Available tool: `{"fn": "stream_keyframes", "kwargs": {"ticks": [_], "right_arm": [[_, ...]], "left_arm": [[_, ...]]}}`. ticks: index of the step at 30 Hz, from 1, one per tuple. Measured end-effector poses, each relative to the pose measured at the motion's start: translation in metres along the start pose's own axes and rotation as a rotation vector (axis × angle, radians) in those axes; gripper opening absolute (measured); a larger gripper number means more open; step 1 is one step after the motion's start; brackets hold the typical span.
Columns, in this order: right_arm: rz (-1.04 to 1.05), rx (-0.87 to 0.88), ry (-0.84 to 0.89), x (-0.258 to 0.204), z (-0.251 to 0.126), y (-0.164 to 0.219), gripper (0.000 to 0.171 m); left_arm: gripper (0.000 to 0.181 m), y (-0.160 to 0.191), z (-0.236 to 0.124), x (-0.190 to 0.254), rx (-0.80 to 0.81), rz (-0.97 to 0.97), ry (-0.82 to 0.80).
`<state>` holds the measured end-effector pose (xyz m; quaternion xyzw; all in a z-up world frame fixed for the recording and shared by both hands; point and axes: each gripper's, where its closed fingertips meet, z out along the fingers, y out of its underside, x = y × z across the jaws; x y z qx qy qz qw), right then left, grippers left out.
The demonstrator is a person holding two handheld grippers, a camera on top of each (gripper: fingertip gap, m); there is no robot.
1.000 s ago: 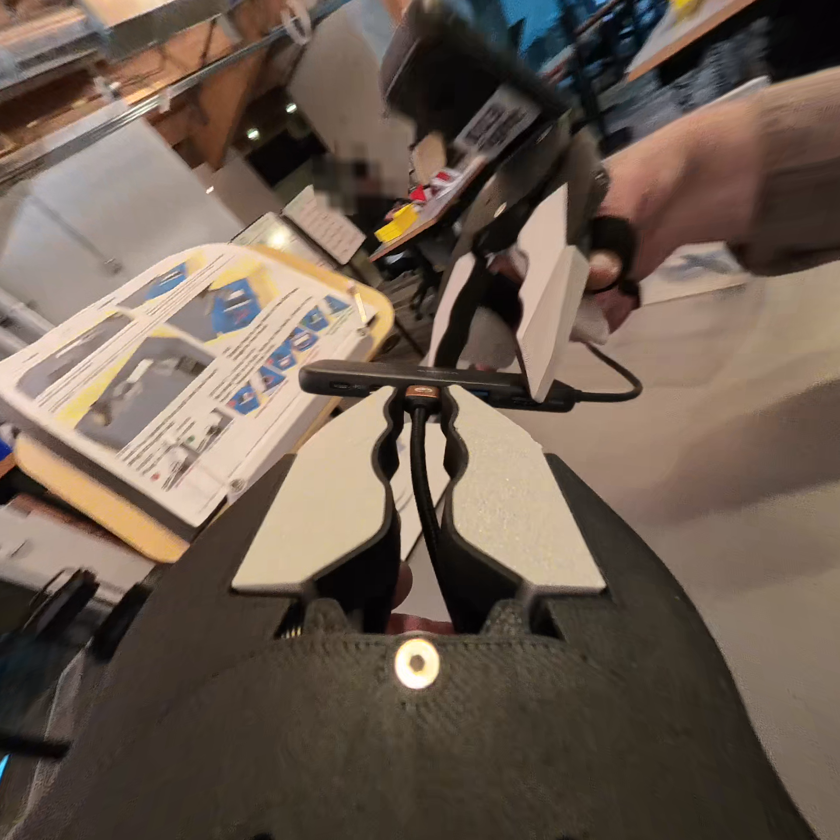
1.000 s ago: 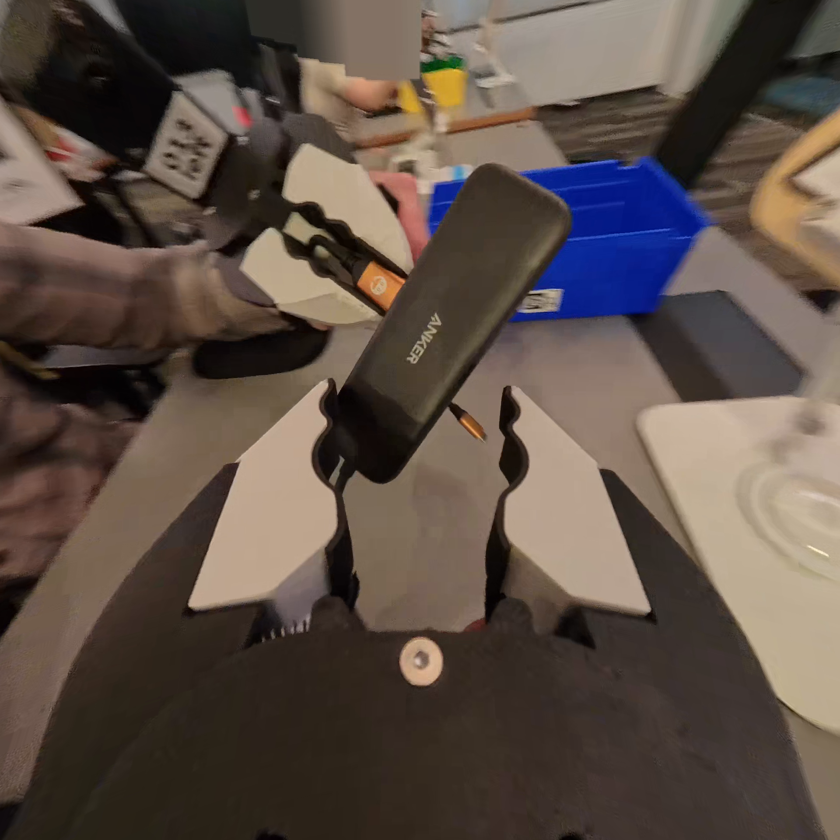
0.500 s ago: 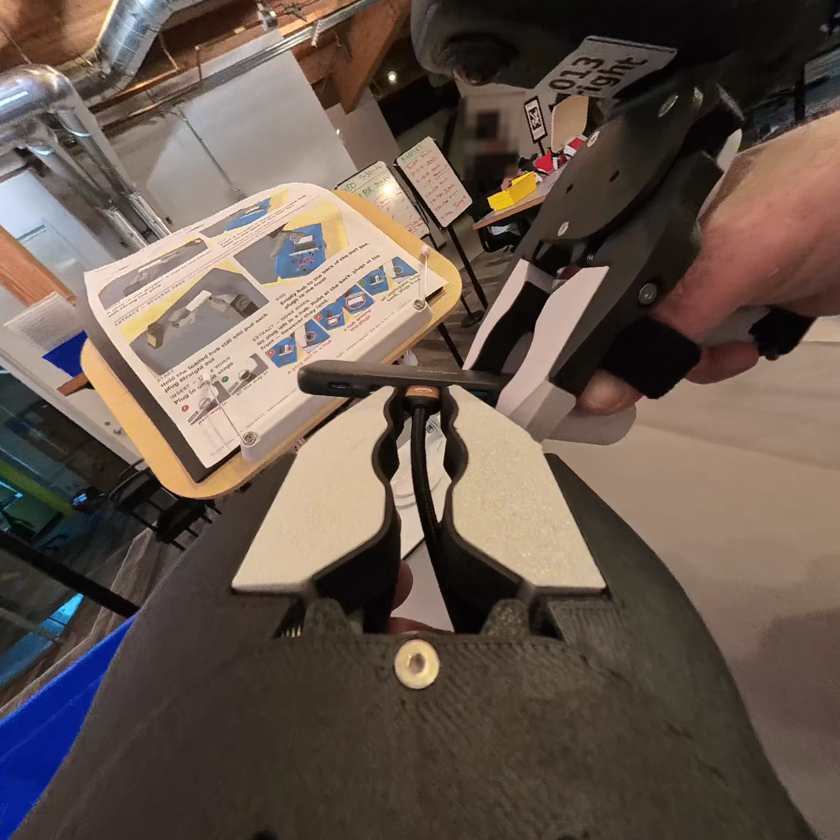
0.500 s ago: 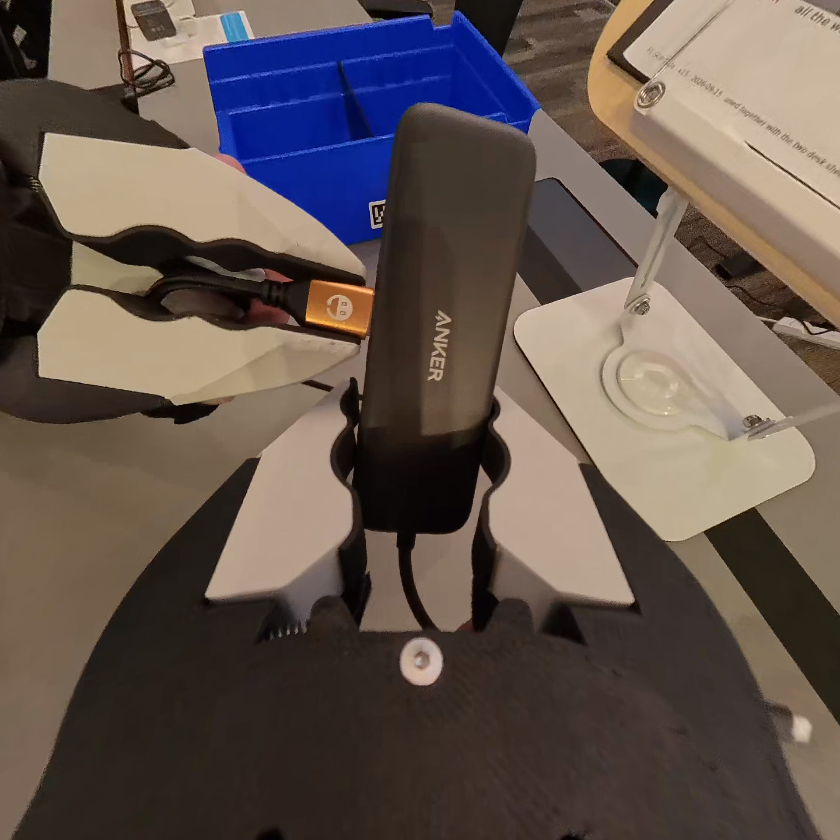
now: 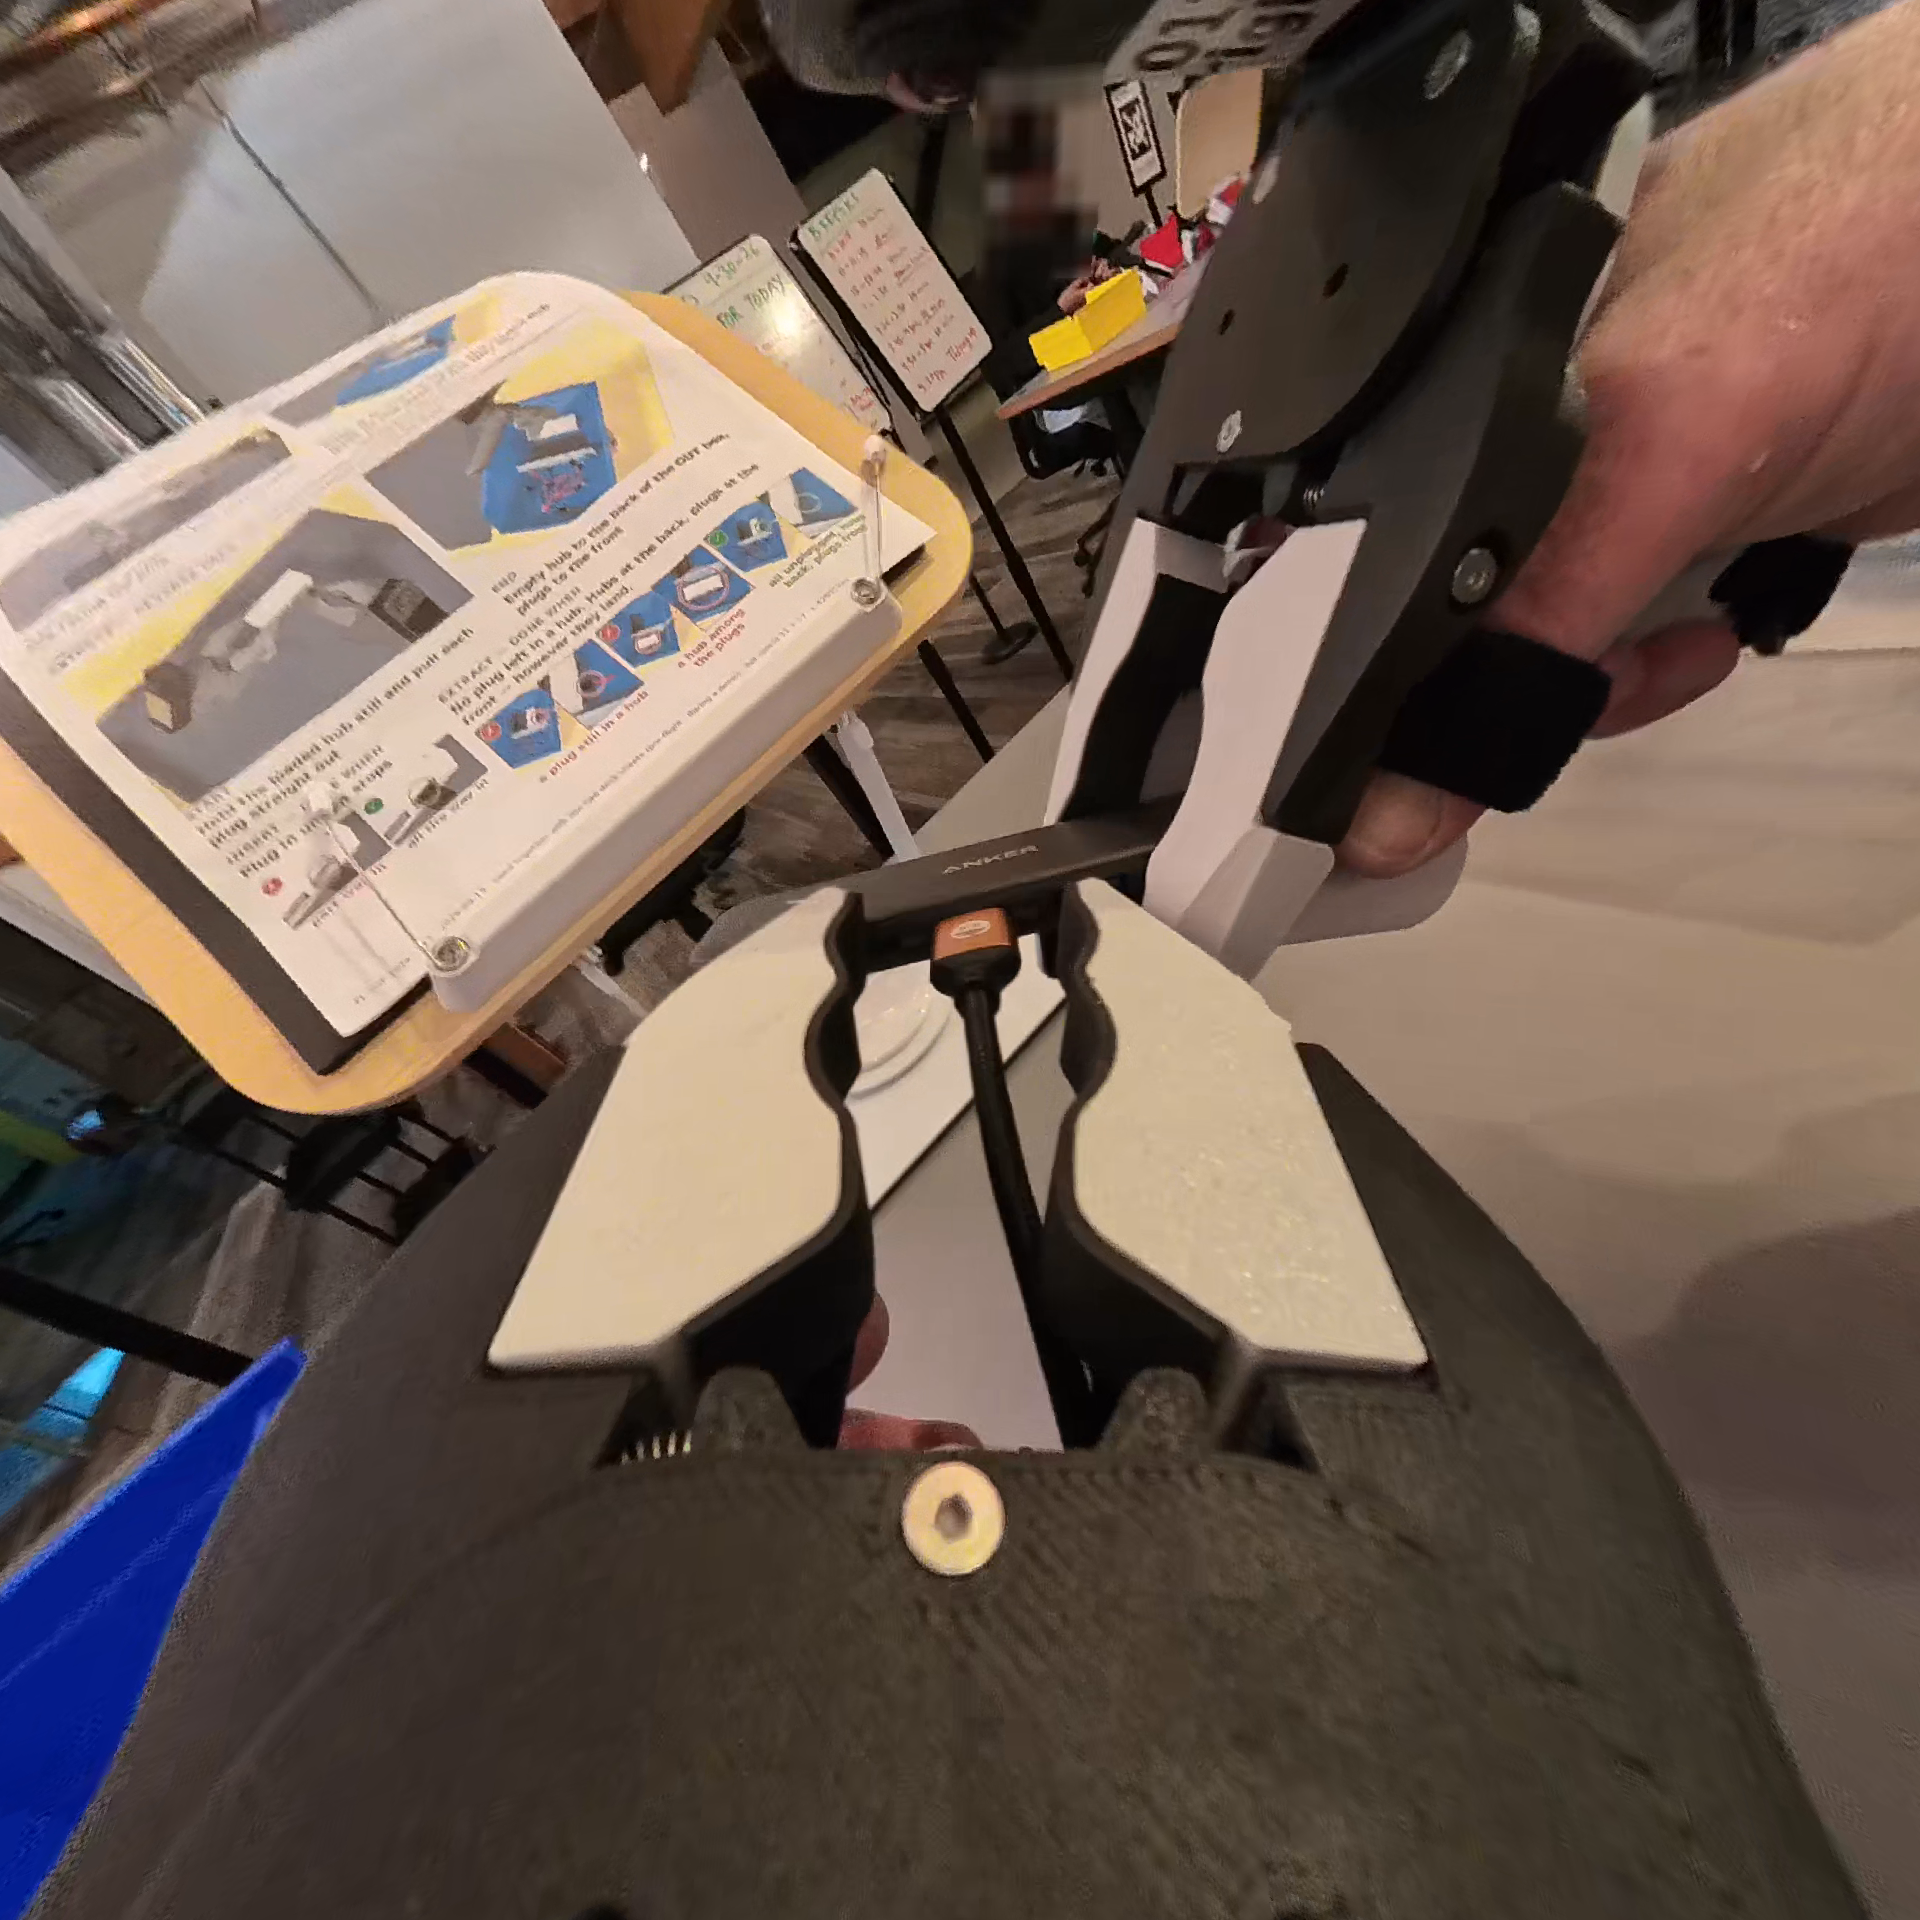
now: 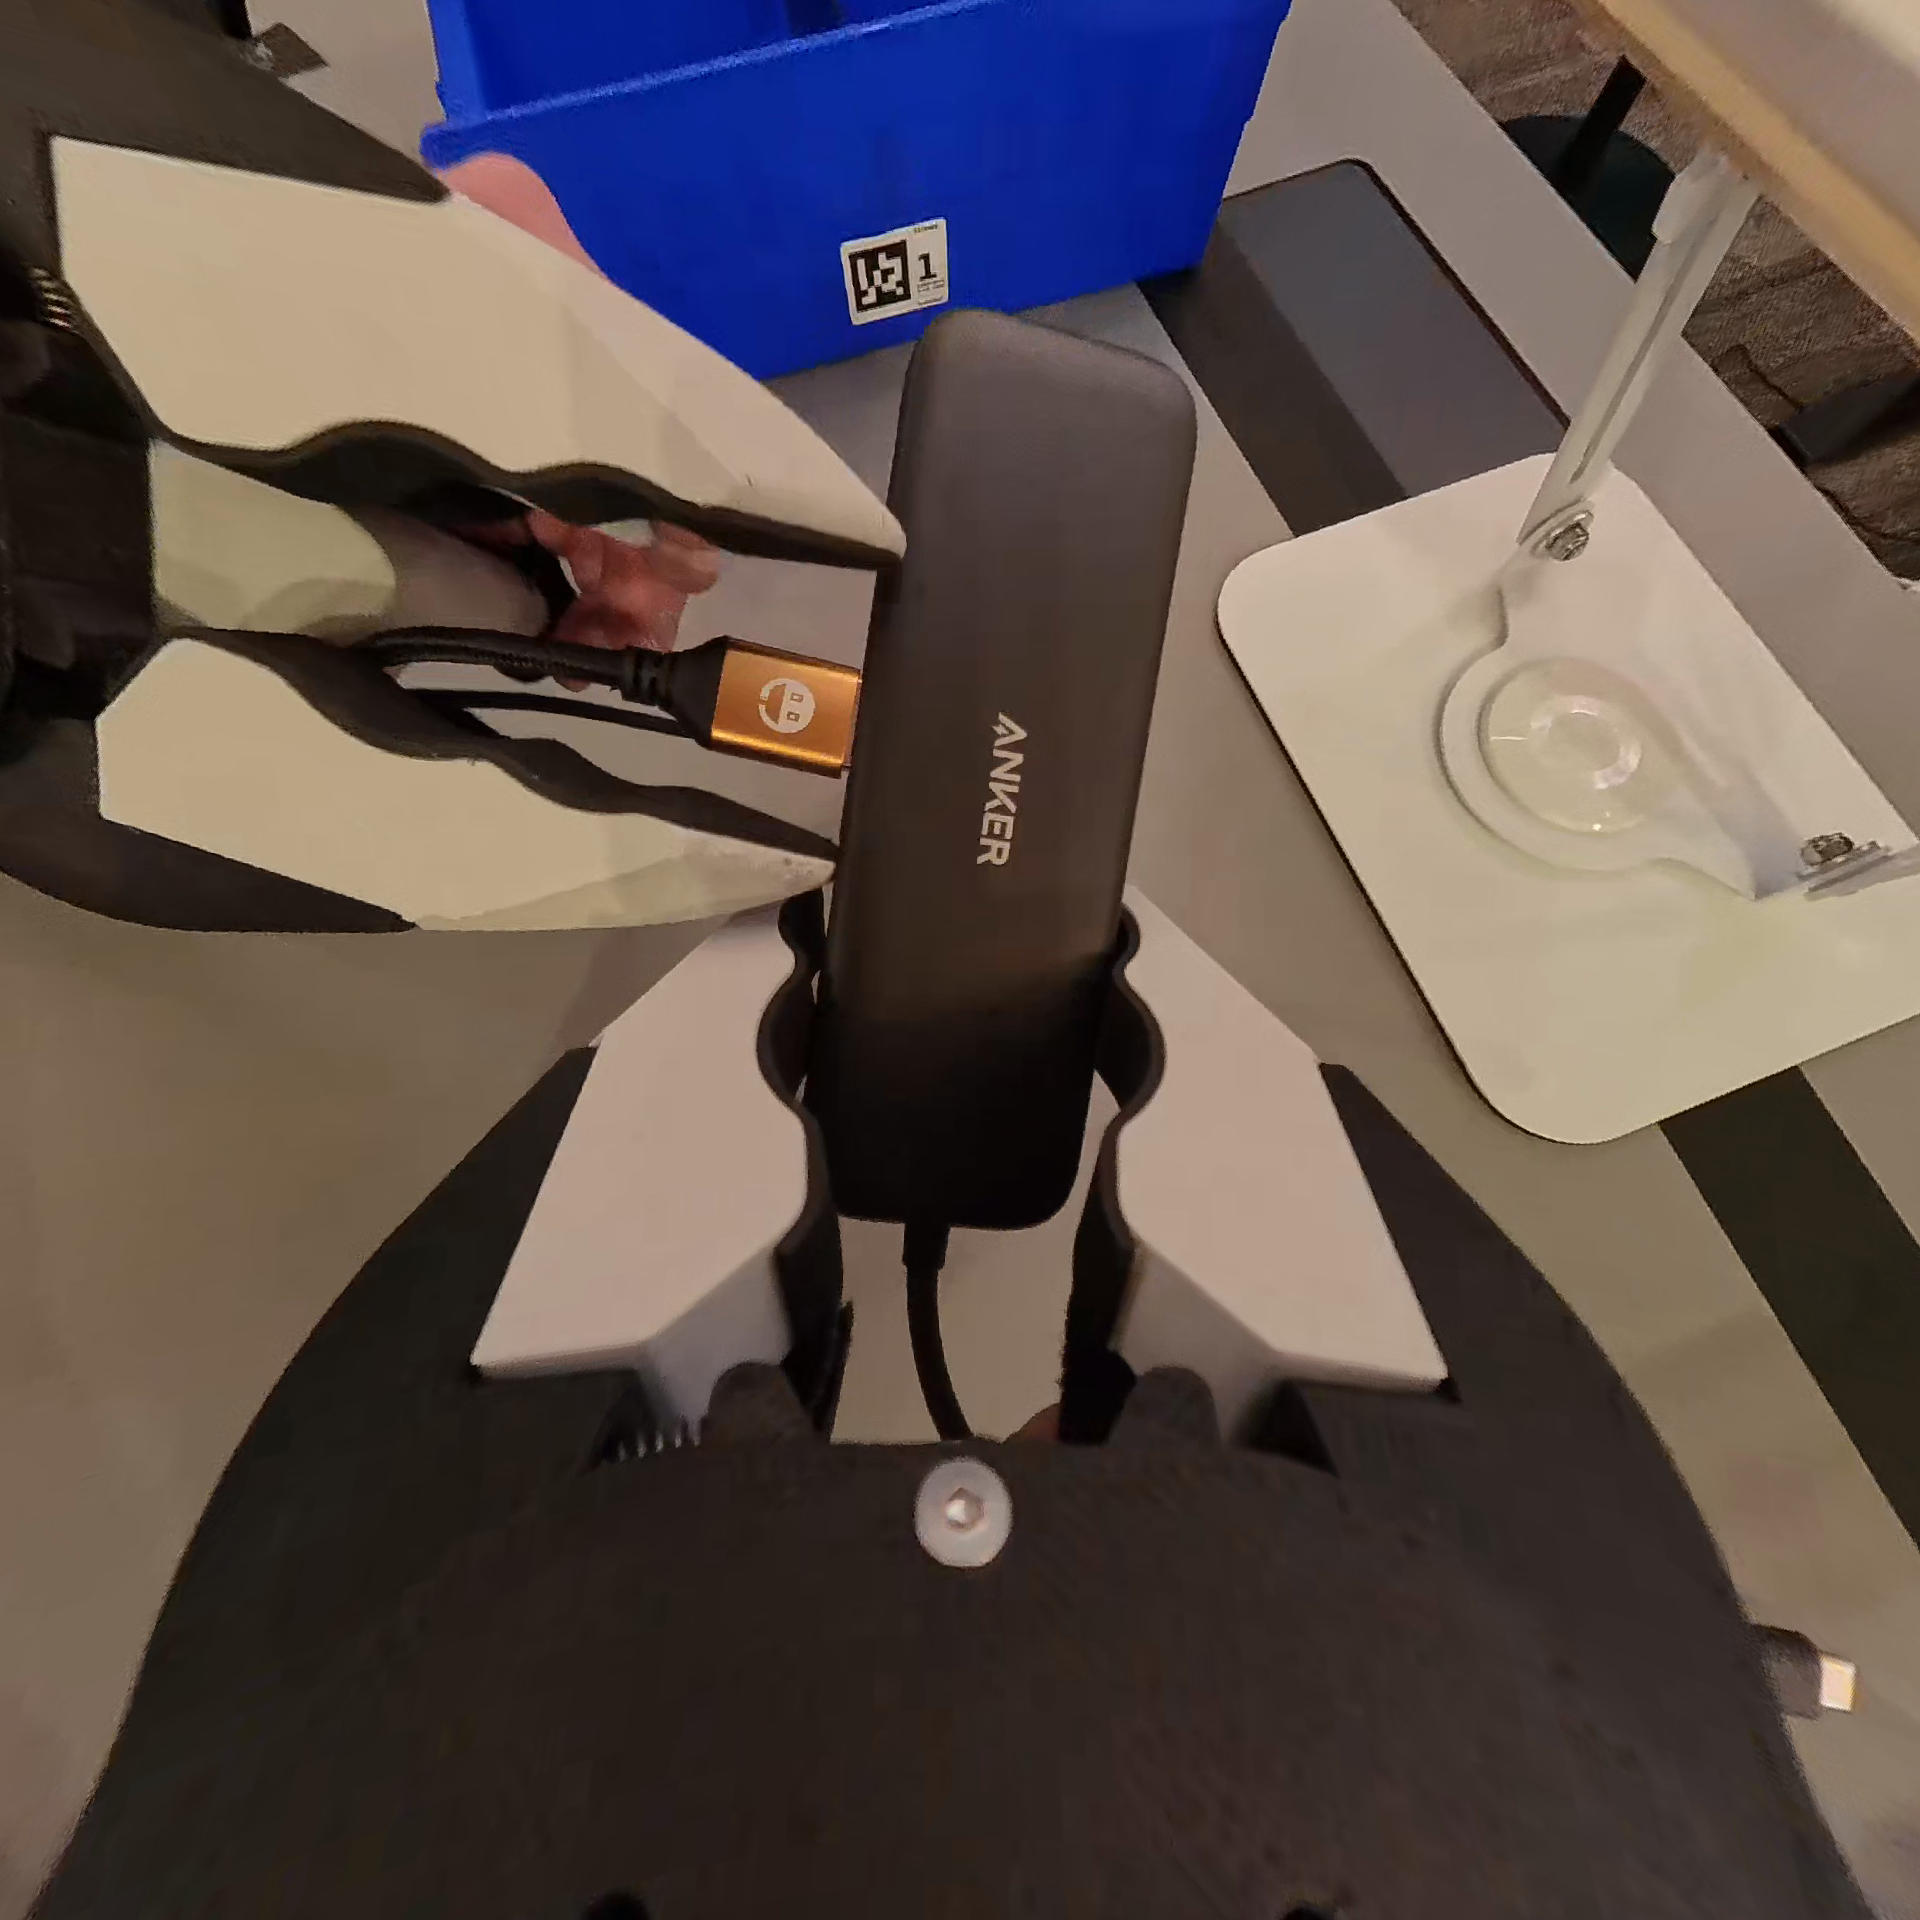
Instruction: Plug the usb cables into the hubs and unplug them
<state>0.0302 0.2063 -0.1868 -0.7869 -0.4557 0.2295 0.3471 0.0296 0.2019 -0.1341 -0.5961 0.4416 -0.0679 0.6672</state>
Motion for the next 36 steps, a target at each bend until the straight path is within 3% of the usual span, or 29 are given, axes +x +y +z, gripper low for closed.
{"fn": "stream_keyframes", "kwargs": {"ticks": [4, 7, 18, 36], "right_arm": [[0.010, -0.001, -0.011, 0.000, 0.001, 0.002, 0.049], [0.014, 0.002, 0.003, 0.004, 0.000, 0.002, 0.050], [0.023, 0.018, 0.028, 0.008, 0.003, 0.000, 0.049], [0.080, 0.067, -0.055, 0.004, 0.008, -0.003, 0.050]], "left_arm": [[0.030, 0.002, 0.001, 0.003, -0.010, 0.004, -0.005], [0.016, 0.006, 0.001, 0.003, -0.045, -0.024, -0.012], [0.016, 0.015, 0.005, 0.000, -0.064, -0.116, -0.016], [0.016, 0.011, 0.004, -0.002, 0.002, -0.105, -0.050]]}}
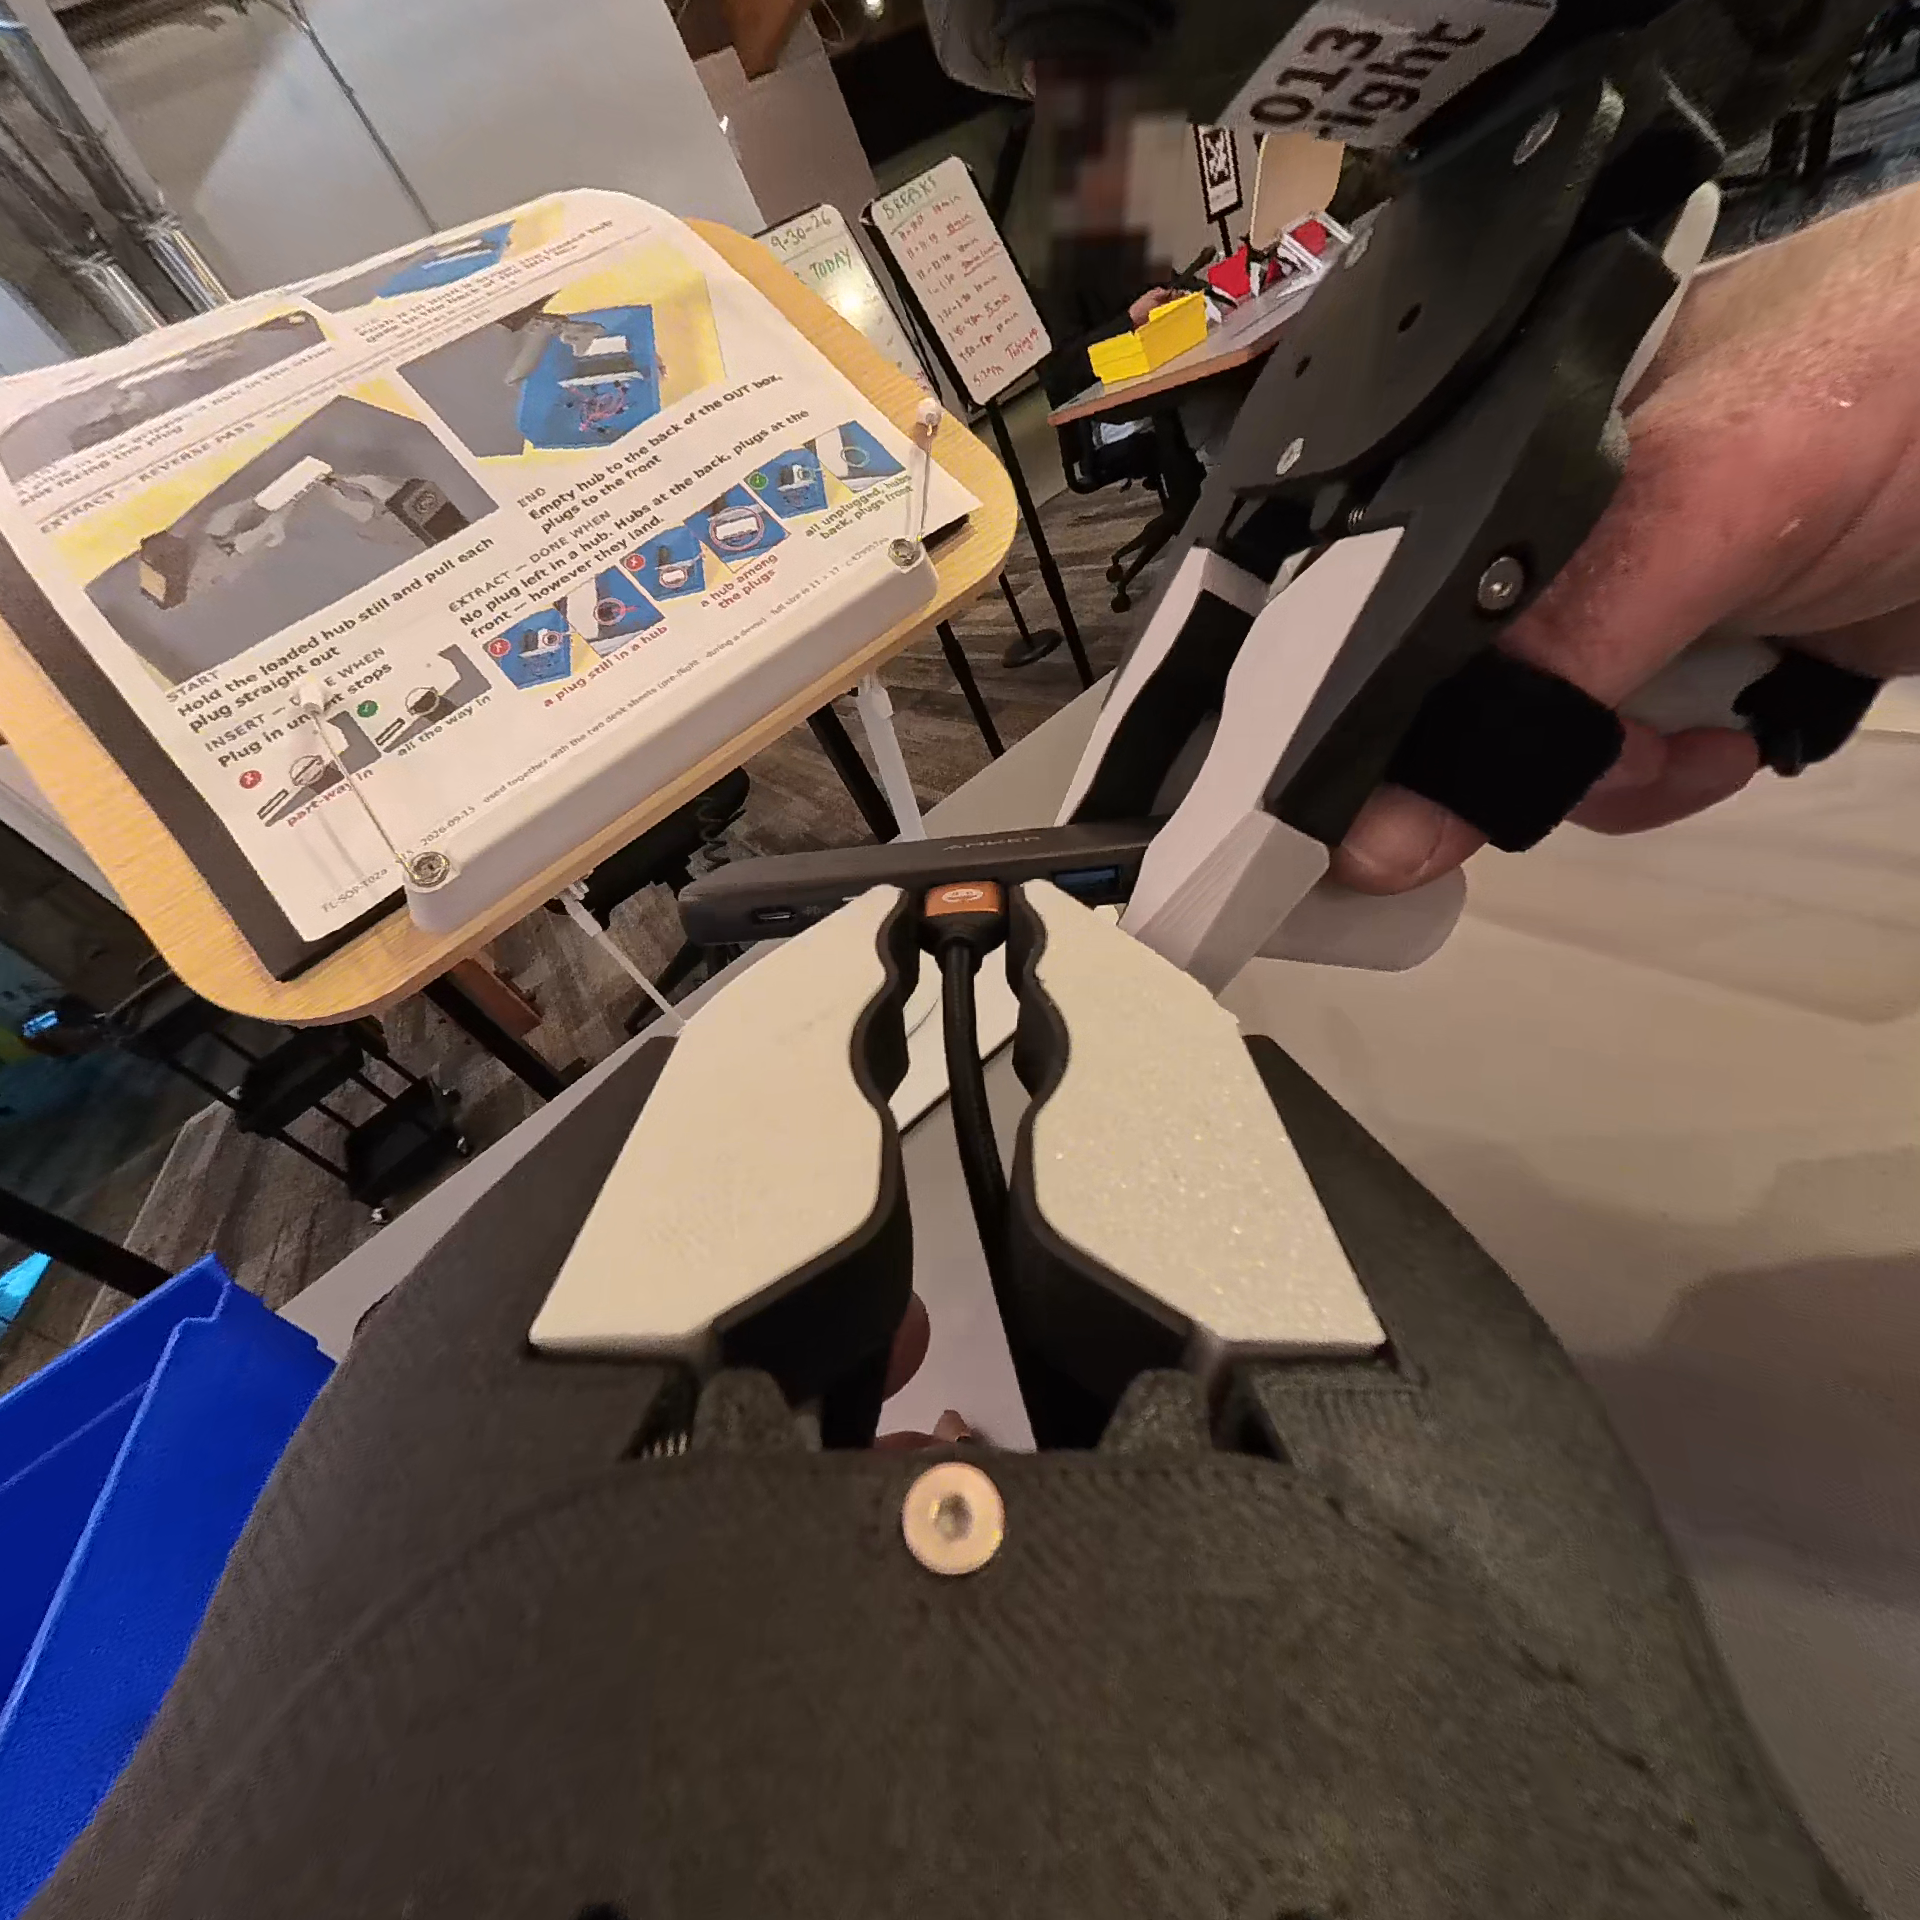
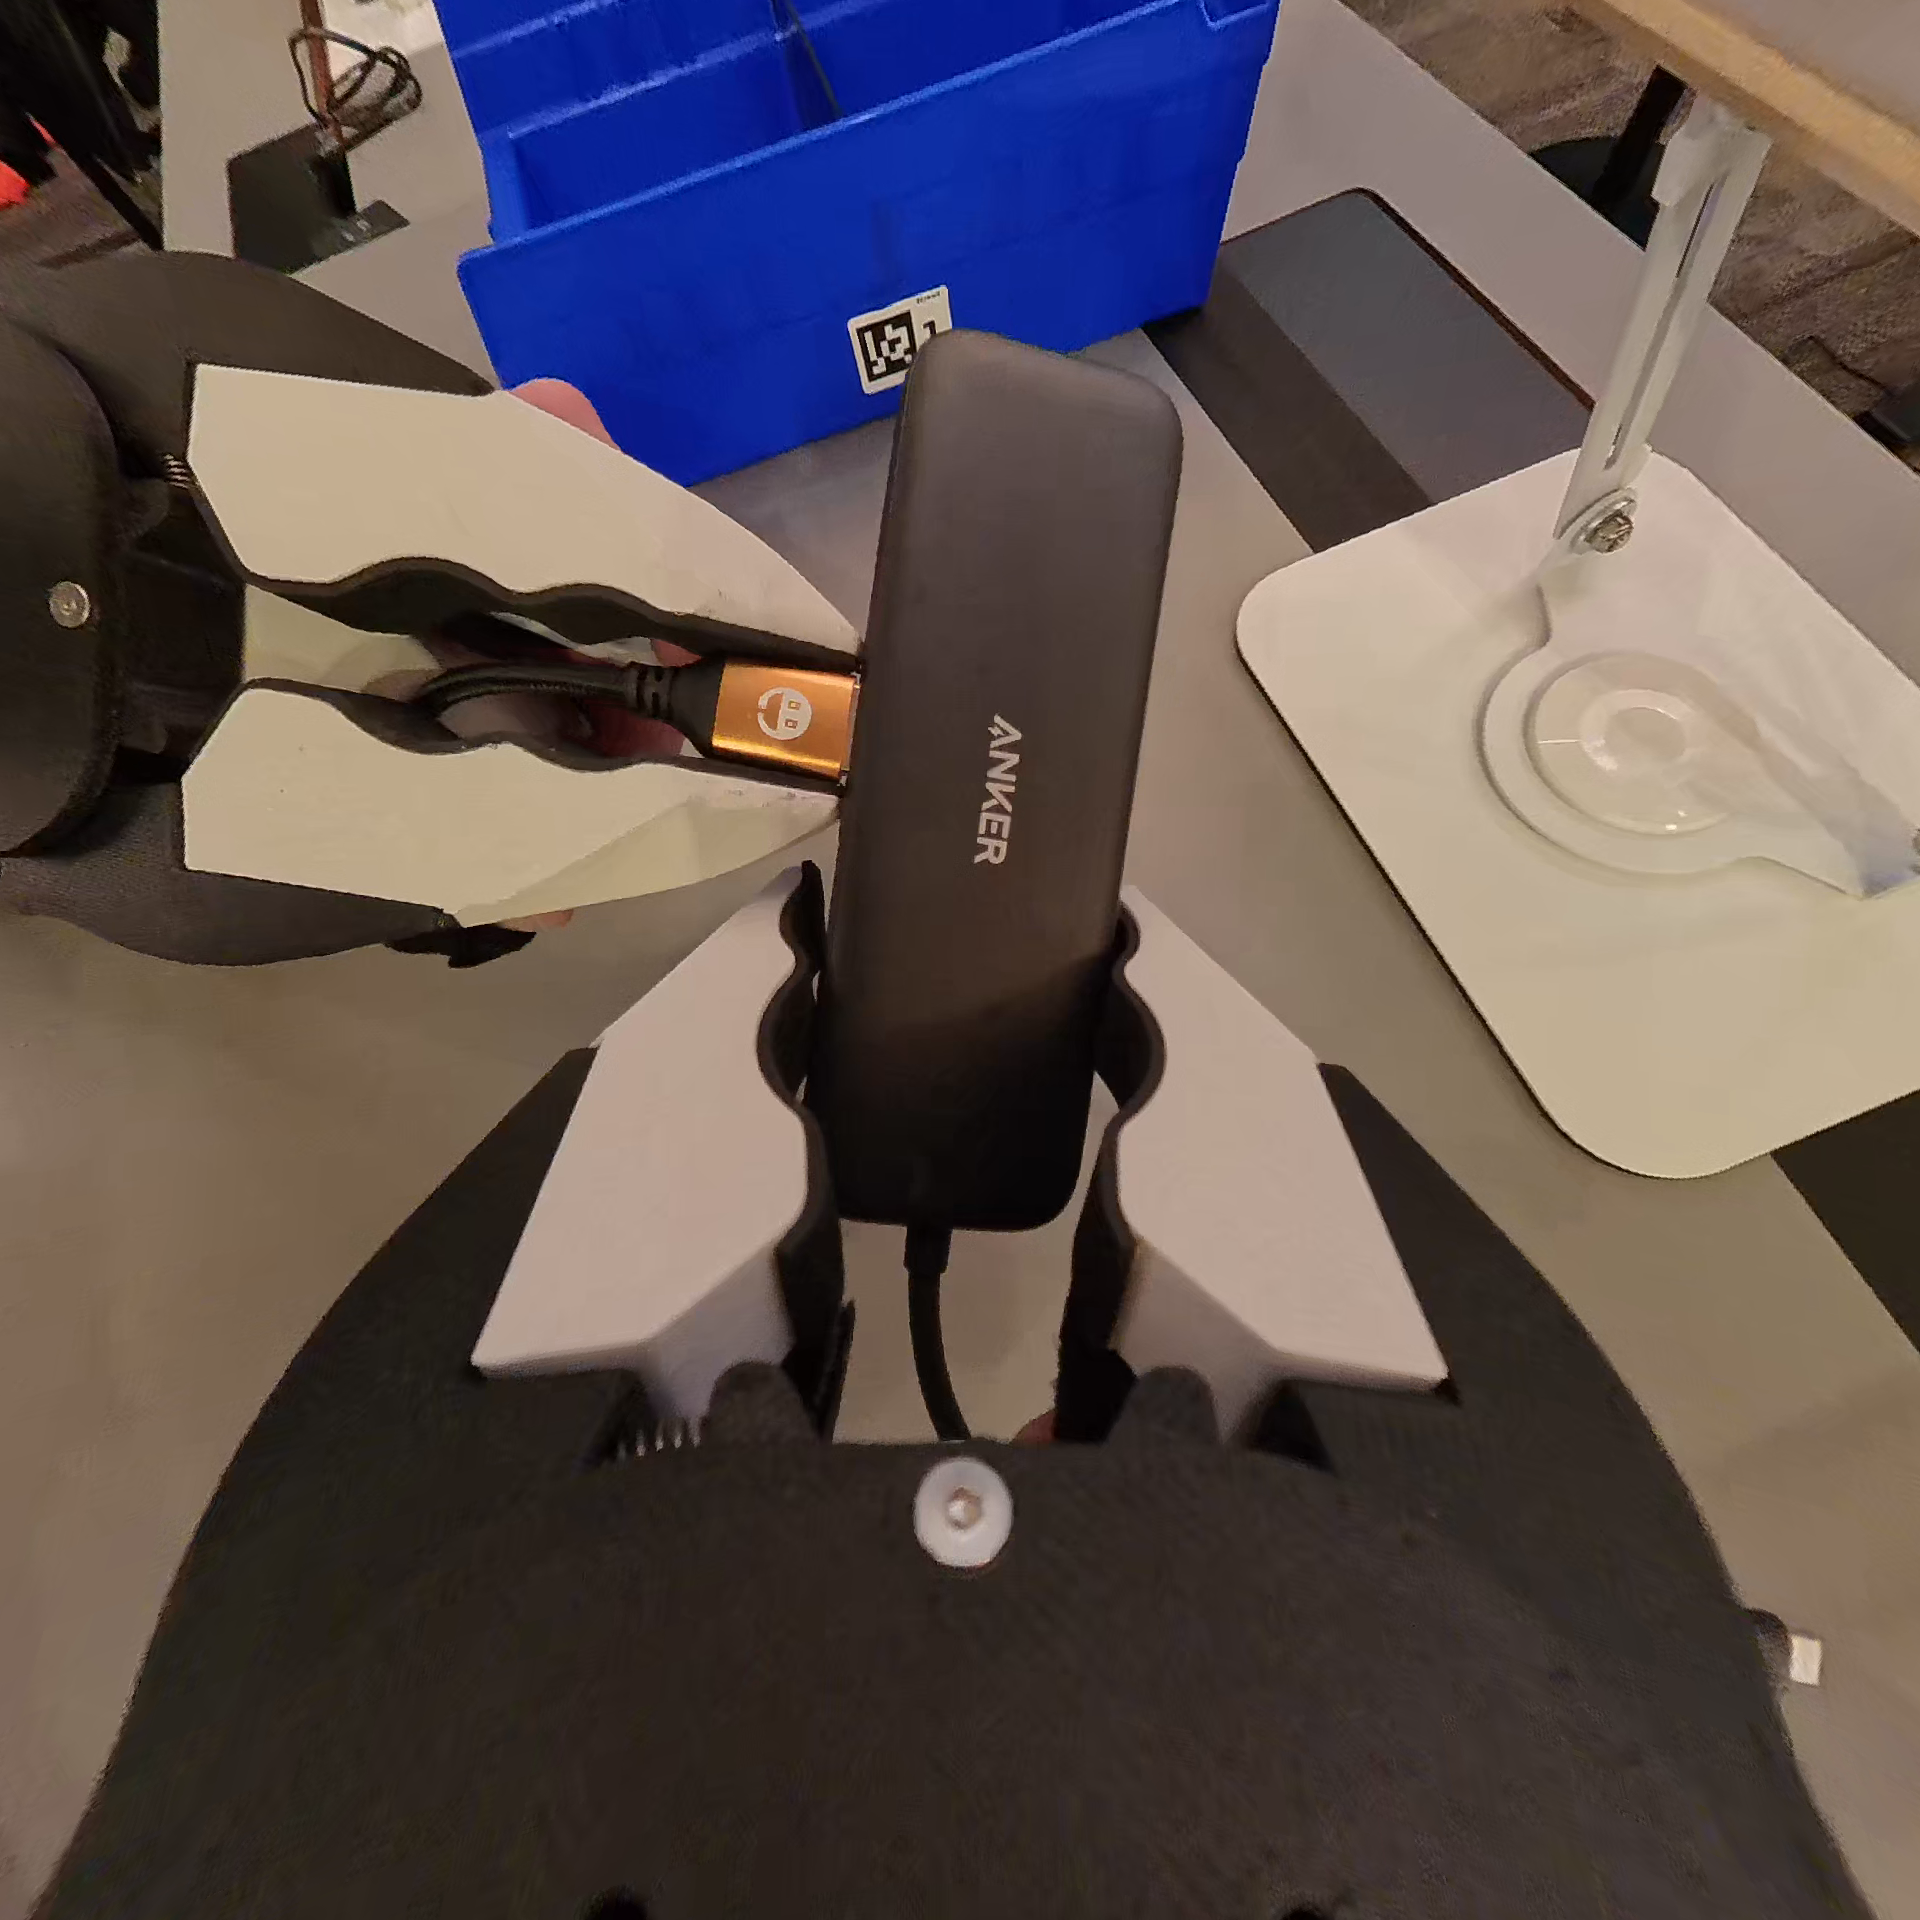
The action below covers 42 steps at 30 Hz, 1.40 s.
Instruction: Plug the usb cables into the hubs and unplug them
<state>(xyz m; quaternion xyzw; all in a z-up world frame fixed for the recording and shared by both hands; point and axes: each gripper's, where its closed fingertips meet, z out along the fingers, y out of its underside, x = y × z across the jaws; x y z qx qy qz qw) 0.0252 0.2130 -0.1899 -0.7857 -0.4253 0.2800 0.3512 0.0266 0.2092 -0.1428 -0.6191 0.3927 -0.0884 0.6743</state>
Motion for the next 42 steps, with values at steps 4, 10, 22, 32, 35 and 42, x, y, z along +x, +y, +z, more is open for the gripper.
{"fn": "stream_keyframes", "kwargs": {"ticks": [4, 10, 22, 32, 35, 42], "right_arm": [[0.015, 0.014, -0.008, 0.000, 0.003, -0.001, 0.050], [0.008, 0.025, -0.008, 0.000, 0.004, -0.003, 0.049], [-0.004, 0.038, 0.061, 0.003, 0.004, -0.008, 0.049], [-0.083, 0.060, -0.001, -0.005, -0.009, -0.013, 0.049], [-0.091, 0.066, 0.000, -0.005, -0.011, -0.014, 0.049], [-0.040, 0.101, 0.092, 0.003, -0.004, -0.021, 0.049]], "left_arm": [[0.016, 0.001, 0.000, -0.001, 0.010, -0.008, -0.003], [0.016, -0.001, 0.000, -0.003, 0.028, 0.000, -0.006], [0.016, -0.002, -0.003, -0.008, 0.020, 0.022, -0.085], [0.016, -0.017, -0.007, -0.003, 0.119, 0.083, 0.064], [0.016, -0.018, -0.008, -0.002, 0.134, 0.078, 0.092], [0.016, -0.013, -0.005, -0.012, 0.070, 0.100, -0.100]]}}
